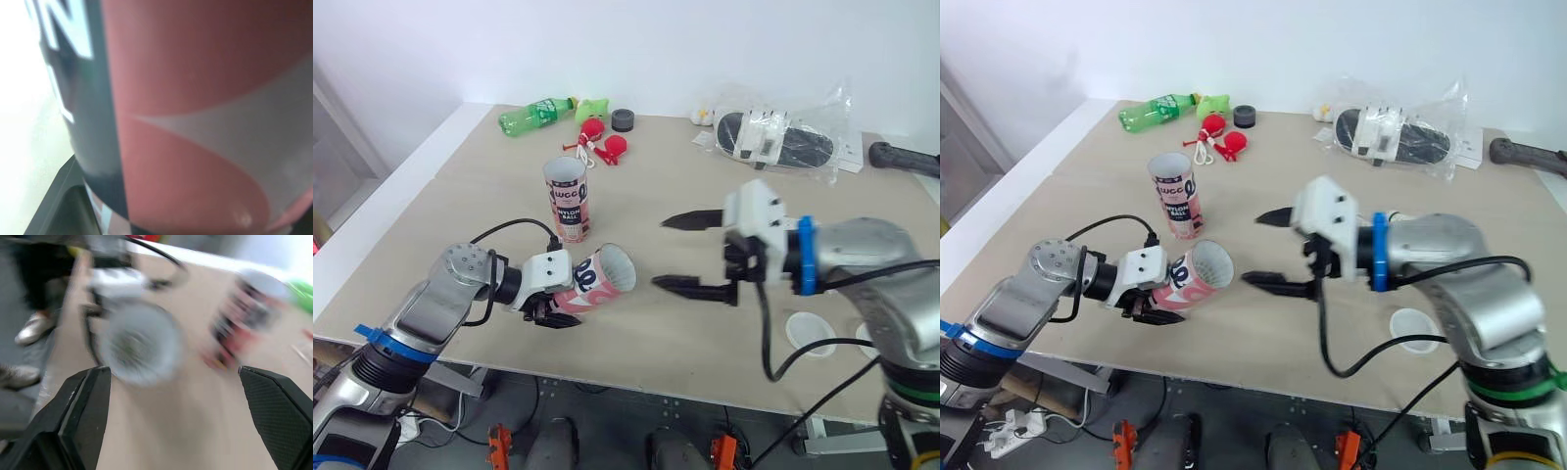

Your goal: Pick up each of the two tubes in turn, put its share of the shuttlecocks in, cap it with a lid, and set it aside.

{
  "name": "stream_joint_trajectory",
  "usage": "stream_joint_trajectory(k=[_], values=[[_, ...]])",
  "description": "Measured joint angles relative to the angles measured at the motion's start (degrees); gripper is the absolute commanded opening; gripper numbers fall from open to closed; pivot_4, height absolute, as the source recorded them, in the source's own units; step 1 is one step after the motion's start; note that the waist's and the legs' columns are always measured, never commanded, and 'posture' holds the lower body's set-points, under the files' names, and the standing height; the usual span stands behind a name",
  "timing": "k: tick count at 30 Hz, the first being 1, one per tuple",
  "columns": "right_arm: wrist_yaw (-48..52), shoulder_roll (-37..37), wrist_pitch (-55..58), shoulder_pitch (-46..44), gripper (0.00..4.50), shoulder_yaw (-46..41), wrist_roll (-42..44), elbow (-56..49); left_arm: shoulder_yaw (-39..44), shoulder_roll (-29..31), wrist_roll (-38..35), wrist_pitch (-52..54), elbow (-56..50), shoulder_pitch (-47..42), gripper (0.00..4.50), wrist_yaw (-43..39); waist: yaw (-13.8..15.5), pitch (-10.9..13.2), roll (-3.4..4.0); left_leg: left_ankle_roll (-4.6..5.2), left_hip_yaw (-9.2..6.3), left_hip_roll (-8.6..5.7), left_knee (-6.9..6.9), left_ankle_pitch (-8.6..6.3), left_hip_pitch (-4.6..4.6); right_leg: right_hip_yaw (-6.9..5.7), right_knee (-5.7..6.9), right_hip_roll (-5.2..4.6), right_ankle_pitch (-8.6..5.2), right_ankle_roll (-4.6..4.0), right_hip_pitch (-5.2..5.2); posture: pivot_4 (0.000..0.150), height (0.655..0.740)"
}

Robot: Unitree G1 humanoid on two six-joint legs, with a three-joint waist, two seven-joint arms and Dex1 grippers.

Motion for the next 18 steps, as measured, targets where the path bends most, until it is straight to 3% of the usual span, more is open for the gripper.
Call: stream_joint_trajectory(k=[6,7,10,16,18], values=[[0.3,-2.8,-0.1,2.7,4.47,-2.5,0.6,0.2,0.0,-0.7,0.1,-0.2,1.4,-0.5,3.02,-0.1,0.0,0.0,0.06,0.05,0.01,0.00,-0.01,0.02,0.08,-0.01,0.00,0.01,0.01,0.02,-0.01,0.150,0.7400],[0.5,-2.8,-0.3,1.4,4.24,-2.0,0.8,0.4,-0.1,-1.0,0.1,-0.2,1.8,-0.7,3.02,-0.1,0.0,0.0,0.09,0.05,0.04,-0.02,-0.01,0.02,0.06,0.01,0.00,-0.04,0.01,0.02,-0.01,0.150,0.7400],[1.6,-2.4,-1.1,-4.8,3.21,2.5,1.1,0.8,-0.4,-1.8,0.3,-0.6,2.9,-1.5,3.02,-0.5,-0.1,0.0,0.09,0.07,0.11,-0.07,-0.01,0.03,0.05,-0.02,0.00,-0.17,0.01,0.02,-0.01,0.150,0.7400],[7.6,0.1,-5.5,-19.1,0.21,17.6,-4.3,6.5,-1.0,-2.8,0.7,-1.4,4.1,-2.6,3.02,-1.1,0.0,0.0,0.10,0.12,0.39,-0.27,-0.04,0.06,-0.01,-0.15,0.00,-0.68,0.01,0.02,-0.05,0.150,0.7400],[10.1,1.1,-8.0,-22.7,0.09,22.8,-8.2,9.2,-1.3,-3.0,0.8,-1.5,4.2,-2.9,3.02,-1.2,0.0,0.0,0.07,0.18,0.42,-0.38,-0.07,0.10,-0.07,-0.21,-0.01,-0.83,0.00,0.02,-0.04,0.150,0.7400]])
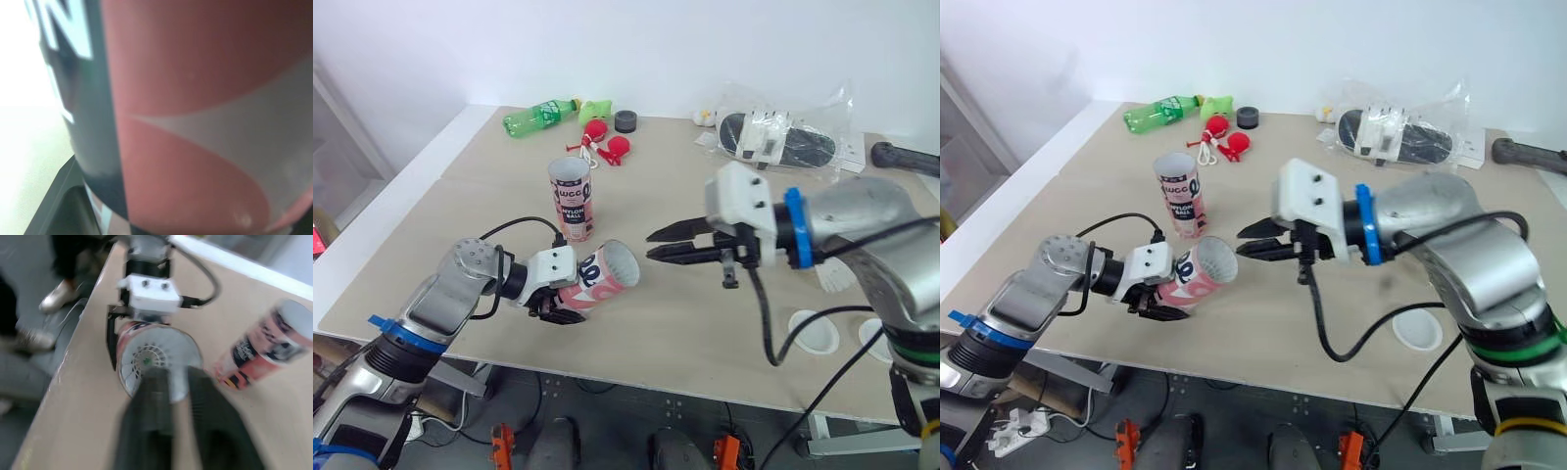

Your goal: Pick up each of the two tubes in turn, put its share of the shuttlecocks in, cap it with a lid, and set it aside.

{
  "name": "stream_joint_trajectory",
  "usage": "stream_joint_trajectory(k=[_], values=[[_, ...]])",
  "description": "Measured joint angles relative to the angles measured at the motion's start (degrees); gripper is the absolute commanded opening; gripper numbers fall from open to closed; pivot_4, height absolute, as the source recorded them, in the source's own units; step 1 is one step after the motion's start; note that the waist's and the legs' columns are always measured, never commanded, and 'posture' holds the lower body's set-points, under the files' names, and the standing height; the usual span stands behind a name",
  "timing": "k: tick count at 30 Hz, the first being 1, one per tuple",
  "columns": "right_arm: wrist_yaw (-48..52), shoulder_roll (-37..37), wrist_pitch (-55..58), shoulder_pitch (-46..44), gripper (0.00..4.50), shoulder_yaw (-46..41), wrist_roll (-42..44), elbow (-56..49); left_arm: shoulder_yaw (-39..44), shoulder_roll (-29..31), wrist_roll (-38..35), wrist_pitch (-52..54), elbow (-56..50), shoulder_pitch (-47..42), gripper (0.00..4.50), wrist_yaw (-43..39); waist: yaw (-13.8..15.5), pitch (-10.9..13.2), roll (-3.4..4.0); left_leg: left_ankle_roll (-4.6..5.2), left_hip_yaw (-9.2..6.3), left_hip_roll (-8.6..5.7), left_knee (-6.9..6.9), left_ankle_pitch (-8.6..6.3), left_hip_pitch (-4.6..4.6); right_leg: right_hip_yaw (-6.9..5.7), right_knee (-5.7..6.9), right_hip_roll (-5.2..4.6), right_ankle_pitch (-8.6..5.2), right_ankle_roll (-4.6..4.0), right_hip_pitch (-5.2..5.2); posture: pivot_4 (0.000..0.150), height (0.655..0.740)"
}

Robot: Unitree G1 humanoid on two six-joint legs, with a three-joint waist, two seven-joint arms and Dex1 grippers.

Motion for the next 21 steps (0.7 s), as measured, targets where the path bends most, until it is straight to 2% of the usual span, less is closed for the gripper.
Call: stream_joint_trajectory(k=[5,8,16,21], values=[[4.8,5.9,-8.8,-5.3,0.09,12.8,-11.4,10.0,-0.2,-0.2,0.0,-0.7,0.2,-0.3,3.02,-0.1,0.2,0.0,0.00,0.26,-0.01,-0.32,-0.05,0.16,-0.12,-0.15,0.00,-0.30,0.02,-0.03,0.01,0.150,0.7400],[6.6,13.7,-15.8,-8.1,0.09,20.7,-19.2,18.5,-0.2,-0.2,0.1,-0.6,-0.2,-0.1,3.02,0.0,0.2,0.0,0.00,0.40,-0.02,-0.34,-0.07,0.25,-0.12,-0.22,0.02,-0.30,0.06,0.00,0.04,0.150,0.7400],[9.4,21.1,-24.1,-10.3,0.09,21.8,-25.5,26.9,0.2,-0.2,0.1,0.7,-0.4,0.9,3.02,0.9,-0.1,-0.6,-0.45,0.43,-0.07,-0.12,-0.42,0.27,0.47,-0.43,0.04,-0.21,-0.01,-0.02,0.48,0.150,0.7400],[10.9,21.7,-23.9,-10.1,0.09,21.1,-27.1,27.0,0.2,-0.1,0.9,1.5,-1.1,1.1,3.02,1.6,-0.4,-0.6,-0.37,0.34,-0.10,0.08,-0.56,0.22,0.58,-0.57,0.04,-0.13,0.05,-0.12,0.50,0.150,0.7400]])
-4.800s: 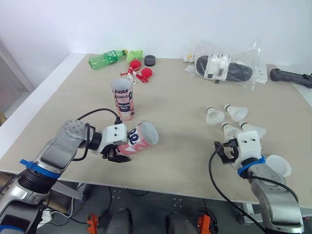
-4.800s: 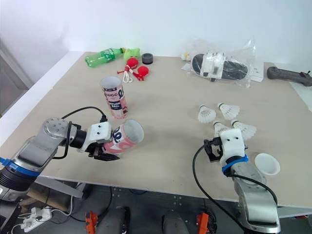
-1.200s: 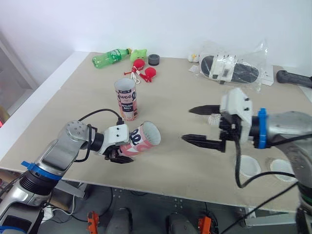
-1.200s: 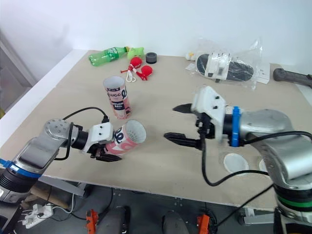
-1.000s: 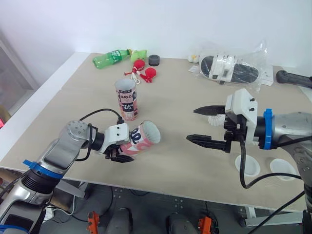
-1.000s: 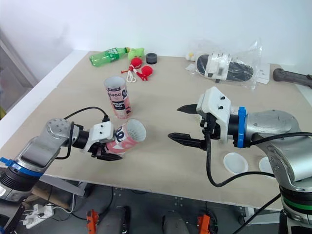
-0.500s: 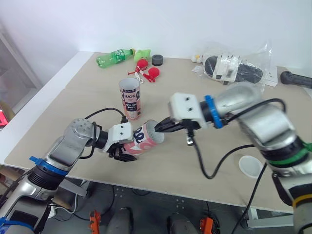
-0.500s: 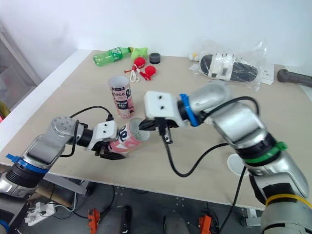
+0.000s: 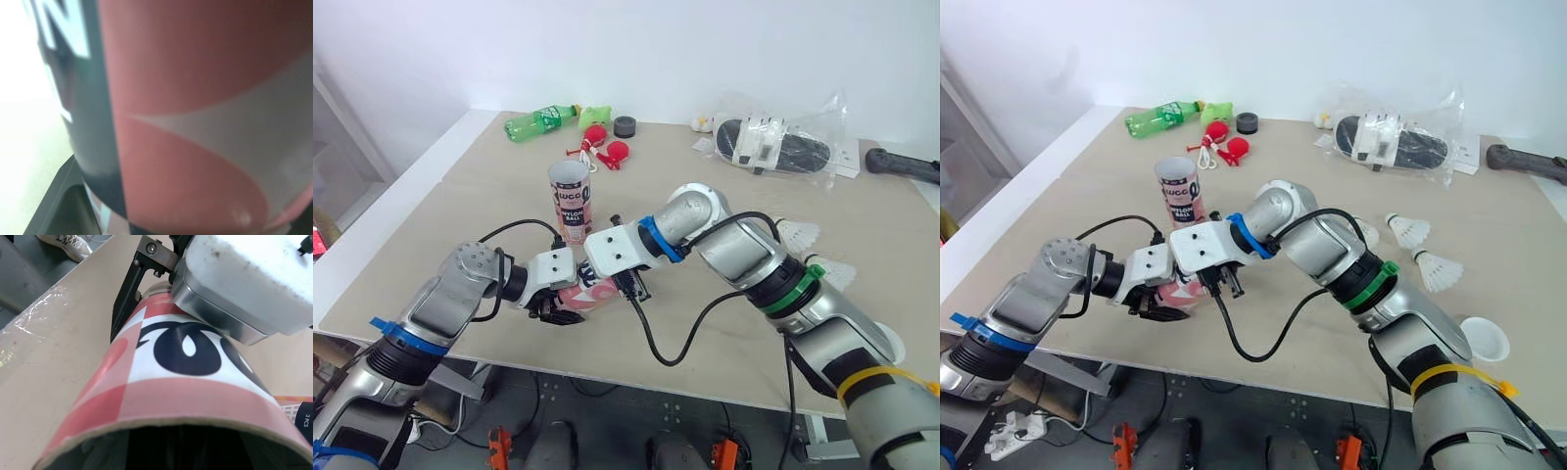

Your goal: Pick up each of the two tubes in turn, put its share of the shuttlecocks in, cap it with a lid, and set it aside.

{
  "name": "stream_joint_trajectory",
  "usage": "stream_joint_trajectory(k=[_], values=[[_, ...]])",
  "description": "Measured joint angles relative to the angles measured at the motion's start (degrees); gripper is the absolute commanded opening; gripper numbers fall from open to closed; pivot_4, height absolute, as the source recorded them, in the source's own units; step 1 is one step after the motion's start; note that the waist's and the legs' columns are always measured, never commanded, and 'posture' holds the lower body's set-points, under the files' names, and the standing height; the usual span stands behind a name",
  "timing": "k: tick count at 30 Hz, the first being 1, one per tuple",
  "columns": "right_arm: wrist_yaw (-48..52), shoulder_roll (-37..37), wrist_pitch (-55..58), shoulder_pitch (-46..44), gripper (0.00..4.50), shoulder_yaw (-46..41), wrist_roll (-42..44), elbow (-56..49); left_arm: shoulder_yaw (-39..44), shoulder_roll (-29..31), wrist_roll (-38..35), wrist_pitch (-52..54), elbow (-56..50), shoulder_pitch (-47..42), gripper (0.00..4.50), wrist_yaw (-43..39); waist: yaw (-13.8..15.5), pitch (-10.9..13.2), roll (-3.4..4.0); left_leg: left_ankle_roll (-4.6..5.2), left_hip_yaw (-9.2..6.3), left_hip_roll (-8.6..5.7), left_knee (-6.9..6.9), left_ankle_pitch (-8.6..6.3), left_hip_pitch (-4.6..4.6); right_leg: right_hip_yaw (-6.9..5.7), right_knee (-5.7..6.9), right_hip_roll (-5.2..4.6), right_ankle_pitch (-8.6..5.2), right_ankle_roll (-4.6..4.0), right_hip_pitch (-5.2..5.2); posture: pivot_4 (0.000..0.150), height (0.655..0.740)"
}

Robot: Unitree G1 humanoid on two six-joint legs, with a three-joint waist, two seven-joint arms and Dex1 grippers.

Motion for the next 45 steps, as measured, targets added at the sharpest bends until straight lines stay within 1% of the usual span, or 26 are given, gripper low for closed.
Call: stream_joint_trajectory(k=[2,3,6,9,16,18,19,21,23,24,25,26,28,29,30,31,33,34,35,38,42,44,45], values=[[1.2,-0.7,1.4,0.2,0.09,-0.8,0.6,-1.2,0.0,-0.1,0.0,0.0,-0.5,0.1,3.02,0.1,0.0,0.0,0.00,0.00,0.02,0.01,0.01,0.00,-0.06,-0.07,0.00,-0.07,0.00,0.00,-0.02,0.150,0.7400],[2.0,-1.2,2.3,0.4,0.09,-1.5,1.3,-1.9,0.0,-0.2,0.0,0.0,-0.8,0.1,3.02,0.1,0.1,0.0,0.01,0.04,0.09,-0.03,0.06,0.03,-0.27,-0.25,-0.01,-0.25,0.14,-0.26,-0.08,0.150,0.7400],[4.8,-5.0,5.6,0.5,0.09,-6.1,5.5,-6.1,0.0,-0.7,0.0,0.0,-1.3,0.2,3.02,0.1,0.7,0.0,0.02,0.11,0.23,-0.12,0.13,0.10,-0.62,-0.56,-0.02,-0.58,-0.09,-0.19,-0.18,0.150,0.7400],[6.6,-8.6,8.5,0.3,0.09,-11.2,9.1,-9.7,-0.2,-0.9,-0.3,0.0,-1.5,0.1,3.02,-0.4,1.3,0.0,0.00,0.11,0.23,-0.17,0.19,0.10,-0.62,-0.61,-0.04,-0.62,-0.36,-0.10,-0.07,0.150,0.7400],[8.4,-13.1,12.0,0.4,0.09,-15.3,13.5,-13.1,-0.2,-1.0,-0.5,0.0,-1.4,0.0,3.02,-0.5,1.6,0.0,0.01,0.11,0.12,-0.15,0.11,0.10,-0.63,-0.86,-0.04,-0.61,-0.54,-0.17,-0.01,0.150,0.7400],[9.1,-15.6,12.4,1.3,0.09,-16.2,14.7,-13.9,-0.4,-1.4,-0.5,0.0,-1.2,-0.1,3.02,-0.3,1.7,0.1,-0.02,0.11,0.12,-0.16,0.14,0.10,-0.68,-0.92,-0.04,-0.66,-0.57,-0.13,0.03,0.150,0.7400],[9.9,-18.2,12.3,2.5,0.09,-17.4,15.3,-14.1,-0.4,-1.7,-0.5,-0.1,-1.3,-0.2,3.02,-0.1,1.8,0.1,-0.10,0.11,0.14,-0.17,0.17,0.10,-0.77,-0.97,-0.05,-0.73,-0.61,-0.07,0.06,0.150,0.7400],[11.4,-24.4,11.6,5.4,0.52,-19.7,15.3,-13.0,-0.3,-1.9,-0.7,-0.7,-1.4,0.0,3.02,0.0,1.9,0.1,-0.17,0.10,0.23,-0.24,0.18,0.09,-0.83,-1.00,-0.09,-0.90,-0.63,-0.04,0.05,0.150,0.7400],[12.4,-29.3,10.7,8.0,1.10,-21.1,15.1,-11.7,0.0,-1.9,-1.0,-1.2,-1.7,0.4,3.02,0.0,1.9,0.1,-0.16,0.11,0.27,-0.36,0.17,0.10,-0.83,-1.05,-0.10,-1.10,-0.67,0.01,0.05,0.150,0.7400],[12.9,-32.6,9.9,10.0,1.63,-21.9,15.0,-10.6,0.4,-2.1,-1.4,-1.2,-1.8,0.6,3.02,0.1,1.9,0.2,-0.16,0.12,0.28,-0.40,0.16,0.10,-0.85,-1.08,-0.11,-1.17,-0.70,0.04,0.05,0.150,0.7400],[13.3,-35.1,9.1,11.5,2.02,-22.0,15.0,-9.6,0.8,-2.2,-1.7,-1.2,-1.8,0.9,3.02,0.2,1.9,0.2,-0.15,0.12,0.29,-0.43,0.16,0.10,-0.85,-1.08,-0.11,-1.19,-0.72,0.06,0.05,0.150,0.7400],[13.4,-37.2,8.1,12.8,2.58,-22.2,15.1,-8.7,1.2,-2.4,-2.1,-1.1,-1.8,1.0,3.02,0.5,1.8,0.2,-0.13,0.12,0.29,-0.45,0.16,0.10,-0.87,-1.08,-0.11,-1.20,-0.74,0.08,0.04,0.150,0.7400],[13.5,-40.1,6.2,14.9,3.39,-22.4,15.1,-7.5,1.6,-3.4,-2.4,-1.1,-1.8,0.9,3.02,1.5,1.8,0.3,-0.13,0.13,0.26,-0.47,0.15,0.10,-0.91,-1.11,-0.11,-1.20,-0.78,0.11,0.04,0.150,0.7400],[13.5,-42.5,4.4,16.8,3.99,-22.5,15.1,-6.6,1.6,-4.5,-2.8,-1.1,-1.7,0.8,3.02,2.3,1.8,0.4,-0.19,0.13,0.21,-0.48,0.16,0.10,-1.00,-1.16,-0.11,-1.20,-0.83,0.15,0.01,0.150,0.7400],[13.5,-45.7,2.6,19.2,4.47,-22.5,14.8,-5.4,1.7,-5.7,-3.4,-1.4,-1.5,0.9,3.02,2.9,1.9,0.4,-0.21,0.14,0.18,-0.50,0.17,0.10,-1.17,-1.21,-0.12,-1.20,-0.87,0.19,-0.03,0.150,0.7400],[13.6,-48.8,0.6,21.8,4.49,-22.5,13.7,-3.1,1.8,-7.0,-4.3,-2.0,-1.1,1.0,3.02,3.7,1.8,0.5,-0.29,0.14,0.22,-0.46,0.24,0.11,-1.35,-1.22,-0.12,-1.18,-0.91,0.26,-0.11,0.150,0.7400],[13.6,-51.0,-1.6,24.0,4.49,-22.5,12.1,-0.9,2.1,-8.3,-5.1,-2.8,-0.6,1.0,3.02,4.6,1.5,0.6,-0.18,0.15,0.25,-0.45,0.25,0.11,-1.70,-1.20,-0.12,-1.16,-0.72,0.55,-0.28,0.150,0.7400],[13.6,-51.7,-3.0,25.6,4.49,-22.4,11.0,0.1,2.5,-9.6,-5.4,-3.3,-0.2,1.0,3.02,5.5,1.2,0.7,-0.07,0.18,0.27,-0.42,0.25,0.08,-1.73,-1.18,-0.10,-1.10,-0.71,0.54,-0.33,0.150,0.7400],[13.6,-51.7,-3.8,26.2,4.49,-22.4,10.4,0.6,2.6,-10.4,-5.8,-3.7,-0.2,1.0,3.02,6.1,1.0,0.8,-0.01,0.18,0.26,-0.41,0.24,0.08,-1.73,-1.17,-0.09,-1.05,-0.70,0.53,-0.35,0.150,0.7400],[13.6,-51.9,-5.5,27.6,4.49,-22.3,9.3,2.0,3.1,-15.1,-7.5,-4.6,-0.2,0.9,3.02,8.7,0.6,1.1,0.41,0.18,0.07,-0.36,0.19,0.08,-1.75,-1.15,0.02,-0.76,-0.74,0.48,-0.37,0.150,0.7400],[13.6,-52.1,-7.0,28.3,4.49,-22.3,8.0,2.8,3.2,-19.6,-9.0,-6.4,0.1,0.9,3.02,11.2,0.4,1.1,0.44,0.17,-0.02,-0.26,0.19,0.09,-1.74,-1.19,0.05,-0.62,-0.77,0.42,-0.35,0.150,0.7400],[13.6,-52.2,-8.6,28.9,4.49,-22.2,5.5,4.6,3.5,-23.3,-9.5,-8.5,2.3,1.0,3.02,13.1,0.2,1.1,0.45,0.16,-0.03,-0.29,0.29,0.09,-1.71,-1.23,0.05,-0.66,-0.76,0.45,-0.20,0.150,0.7400],[13.6,-52.2,-9.9,29.6,4.49,-21.8,3.2,6.6,3.5,-26.5,-9.7,-10.7,4.2,1.5,3.02,14.7,0.3,1.1,0.42,0.16,-0.05,-0.37,0.34,0.10,-1.72,-1.26,0.04,-0.73,-0.74,0.52,-0.14,0.150,0.7400]])
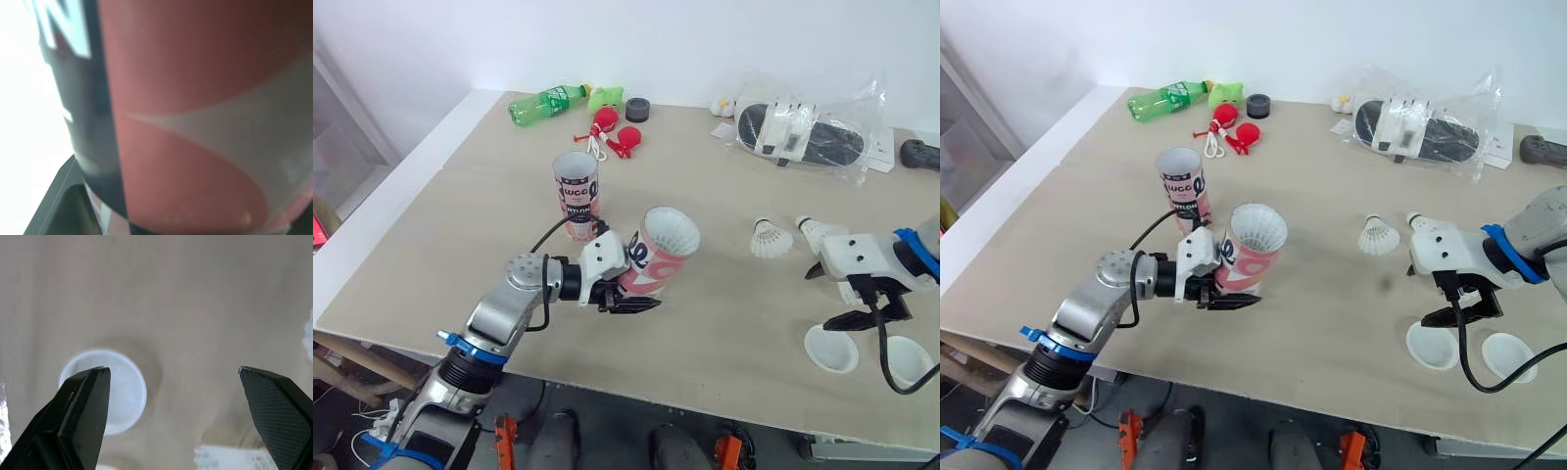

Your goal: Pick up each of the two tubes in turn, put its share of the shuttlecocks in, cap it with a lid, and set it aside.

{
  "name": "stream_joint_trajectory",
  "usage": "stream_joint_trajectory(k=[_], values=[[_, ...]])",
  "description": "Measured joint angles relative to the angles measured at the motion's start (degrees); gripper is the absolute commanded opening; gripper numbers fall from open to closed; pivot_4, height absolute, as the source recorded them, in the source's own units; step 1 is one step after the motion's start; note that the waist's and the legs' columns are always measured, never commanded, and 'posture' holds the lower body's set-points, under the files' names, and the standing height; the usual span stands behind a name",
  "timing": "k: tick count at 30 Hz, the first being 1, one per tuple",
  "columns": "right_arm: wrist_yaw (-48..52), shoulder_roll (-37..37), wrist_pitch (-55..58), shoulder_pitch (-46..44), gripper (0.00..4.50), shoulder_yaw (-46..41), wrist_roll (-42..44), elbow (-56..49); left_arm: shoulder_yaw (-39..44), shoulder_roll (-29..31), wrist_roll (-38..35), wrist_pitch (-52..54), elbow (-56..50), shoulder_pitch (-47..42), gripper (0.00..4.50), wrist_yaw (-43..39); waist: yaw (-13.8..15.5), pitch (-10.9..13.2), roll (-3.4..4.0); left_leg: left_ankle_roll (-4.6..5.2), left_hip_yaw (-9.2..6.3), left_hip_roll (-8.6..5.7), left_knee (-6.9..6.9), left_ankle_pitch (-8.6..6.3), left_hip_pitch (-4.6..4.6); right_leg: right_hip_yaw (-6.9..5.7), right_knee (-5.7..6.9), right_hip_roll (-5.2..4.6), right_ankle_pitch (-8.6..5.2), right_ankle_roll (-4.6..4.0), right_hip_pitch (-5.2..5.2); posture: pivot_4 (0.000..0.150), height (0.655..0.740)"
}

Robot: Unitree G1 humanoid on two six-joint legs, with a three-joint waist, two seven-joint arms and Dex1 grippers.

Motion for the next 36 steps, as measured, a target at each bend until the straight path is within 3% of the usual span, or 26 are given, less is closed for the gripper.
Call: stream_joint_trajectory(k=[8,18,21,28,29,36], values=[[-0.2,1.6,-1.8,2.7,4.49,0.2,-4.7,3.2,-0.4,-5.6,-0.2,-9.4,6.1,2.7,3.02,2.8,-0.4,0.0,0.04,-0.12,-0.07,-0.02,0.05,0.08,0.22,0.05,0.02,0.03,0.12,0.04,0.21,0.150,0.7400],[-1.9,6.6,-3.0,3.1,4.49,0.1,-8.5,8.0,-1.9,-6.1,2.3,-17.9,15.3,5.2,3.02,3.6,-0.4,0.0,0.05,-0.17,-0.15,-0.03,0.10,0.13,0.28,0.02,0.04,0.05,0.15,0.05,0.33,0.150,0.7400],[-2.1,8.1,-2.7,2.2,3.67,-0.1,-9.0,9.4,-1.9,-6.2,2.5,-19.3,16.3,5.2,3.02,3.6,-0.4,0.0,-0.01,-0.18,-0.19,-0.02,0.14,0.14,0.48,0.03,0.04,0.09,0.22,0.04,0.52,0.150,0.7400],[-2.0,10.4,-2.6,1.1,0.30,-0.2,-9.7,11.0,-1.8,-6.9,2.5,-21.0,18.5,5.2,3.02,3.9,-0.5,-0.1,-0.28,-0.20,-0.29,-0.03,0.15,0.18,0.91,0.06,0.03,0.15,0.30,0.00,0.87,0.150,0.7400],[-2.1,10.9,-2.4,0.7,0.06,-0.3,-9.8,11.1,-1.8,-7.1,2.5,-21.5,18.9,5.2,3.02,3.9,-0.5,-0.1,-0.31,-0.20,-0.31,-0.05,0.16,0.19,1.00,0.09,0.03,0.15,0.34,0.01,0.94,0.150,0.7400],[-1.6,11.1,-2.5,0.7,0.06,-0.3,-10.1,11.2,-1.8,-7.2,2.5,-21.9,19.3,5.2,3.02,4.0,-0.5,-0.1,-0.31,-0.19,-0.38,-0.05,0.14,0.22,1.07,0.07,0.03,0.19,0.32,0.02,1.06,0.150,0.7400]])
